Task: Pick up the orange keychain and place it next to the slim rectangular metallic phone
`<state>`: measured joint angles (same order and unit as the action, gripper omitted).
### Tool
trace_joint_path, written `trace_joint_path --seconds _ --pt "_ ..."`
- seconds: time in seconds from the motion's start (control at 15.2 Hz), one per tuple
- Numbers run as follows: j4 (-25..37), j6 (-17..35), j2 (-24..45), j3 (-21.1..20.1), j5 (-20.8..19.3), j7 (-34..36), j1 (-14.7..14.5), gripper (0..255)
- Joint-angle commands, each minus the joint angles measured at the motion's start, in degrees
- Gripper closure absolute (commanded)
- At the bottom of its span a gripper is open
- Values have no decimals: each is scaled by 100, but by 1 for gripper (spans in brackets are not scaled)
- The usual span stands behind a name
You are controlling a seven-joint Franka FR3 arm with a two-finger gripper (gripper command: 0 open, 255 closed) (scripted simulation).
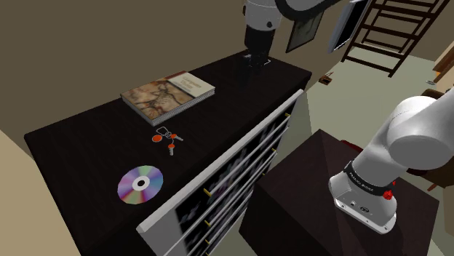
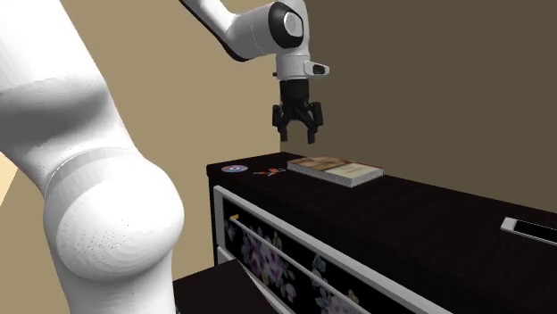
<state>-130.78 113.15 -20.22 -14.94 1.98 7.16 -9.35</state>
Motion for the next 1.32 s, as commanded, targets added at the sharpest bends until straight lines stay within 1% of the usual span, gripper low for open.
trace_joint_path --seconds 0.0,0.33,0.73,0.99,1.25 --pt "171 175 332 -120 -3 74 -53 0" --pt "650 603 1229 -443 -121 344 -198 0" --pt "1408 960 2365 -746 -458 719 -436 0" --pt "2029 1089 3148 -868 -762 968 -672 0" --pt "2751 1126 3941 -922 -1074 1178 -979 0"
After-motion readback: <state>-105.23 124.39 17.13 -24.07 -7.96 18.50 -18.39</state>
